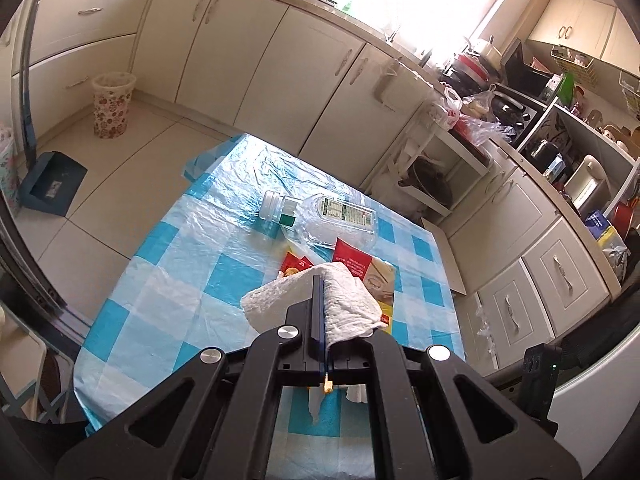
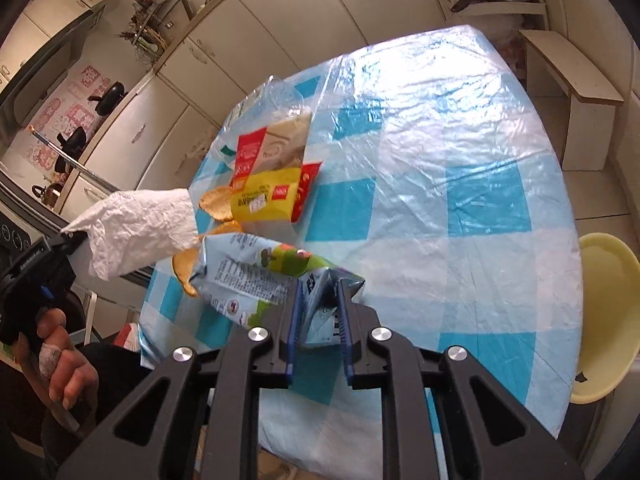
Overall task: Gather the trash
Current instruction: 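Grasp the white tissue with the left gripper while the right gripper grasps the juice carton, then carry the tissue with the left gripper and the carton with the right gripper to the yellow bucket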
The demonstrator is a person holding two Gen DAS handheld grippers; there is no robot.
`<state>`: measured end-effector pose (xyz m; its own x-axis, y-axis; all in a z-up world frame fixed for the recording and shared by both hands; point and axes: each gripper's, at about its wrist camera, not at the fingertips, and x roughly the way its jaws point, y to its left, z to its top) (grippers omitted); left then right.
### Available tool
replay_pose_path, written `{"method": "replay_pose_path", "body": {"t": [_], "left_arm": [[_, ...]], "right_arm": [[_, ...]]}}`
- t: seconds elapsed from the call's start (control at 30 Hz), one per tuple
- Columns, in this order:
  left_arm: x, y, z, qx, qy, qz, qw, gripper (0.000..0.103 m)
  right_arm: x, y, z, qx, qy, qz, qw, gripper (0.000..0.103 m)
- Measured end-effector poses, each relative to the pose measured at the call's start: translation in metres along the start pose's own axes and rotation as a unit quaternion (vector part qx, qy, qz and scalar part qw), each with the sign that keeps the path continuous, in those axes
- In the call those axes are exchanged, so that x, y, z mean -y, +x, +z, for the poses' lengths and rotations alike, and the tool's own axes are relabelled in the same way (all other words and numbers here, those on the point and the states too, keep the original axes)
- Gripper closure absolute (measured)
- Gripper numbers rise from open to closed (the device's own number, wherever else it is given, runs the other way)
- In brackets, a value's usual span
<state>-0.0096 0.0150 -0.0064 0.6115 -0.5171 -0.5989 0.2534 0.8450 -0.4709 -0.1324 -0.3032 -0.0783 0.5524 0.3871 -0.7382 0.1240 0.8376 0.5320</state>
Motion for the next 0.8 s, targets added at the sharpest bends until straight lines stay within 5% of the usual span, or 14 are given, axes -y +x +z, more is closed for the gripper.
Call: {"method": "replay_pose_path", "body": {"t": [0.03, 0.1, 0.23, 0.5, 0.57, 0.63, 0.8], "left_arm": [[-0.001, -0.001, 0.000, 0.000, -0.001, -0.001, 1.0000, 0.102], [-0.001, -0.001, 0.000, -0.001, -0.003, -0.004, 1.0000, 0.102], [0.002, -0.003, -0.001, -0.001, 0.004, -0.008, 1.0000, 0.102], [-0.003, -0.001, -0.002, -0.008, 0.002, -0.015, 0.9999, 0.102], [-0.004, -0.001, -0.002, -0.009, 0.000, -0.017, 0.9998, 0.102], [-0.005, 0.001, -0.002, -0.011, -0.001, -0.018, 0.9998, 0.102], [-0.003, 0.001, -0.002, -0.010, -0.002, -0.026, 0.9996, 0.102]], "right_arm": [[0.000, -0.002, -0.002, -0.006, -0.004, -0.008, 1.000, 0.052], [-0.006, -0.009, -0.005, -0.003, -0.035, -0.042, 0.999, 0.027], [-0.034, -0.020, -0.005, 0.050, -0.120, -0.052, 0.990, 0.015], [-0.076, 0.044, -0.007, -0.018, -0.242, -0.093, 0.966, 0.014], [-0.079, 0.055, -0.009, -0.032, -0.256, -0.104, 0.960, 0.028], [-0.075, 0.057, -0.007, -0.041, -0.238, -0.084, 0.967, 0.039], [-0.061, 0.045, -0.003, -0.032, -0.192, -0.045, 0.980, 0.040]]}}
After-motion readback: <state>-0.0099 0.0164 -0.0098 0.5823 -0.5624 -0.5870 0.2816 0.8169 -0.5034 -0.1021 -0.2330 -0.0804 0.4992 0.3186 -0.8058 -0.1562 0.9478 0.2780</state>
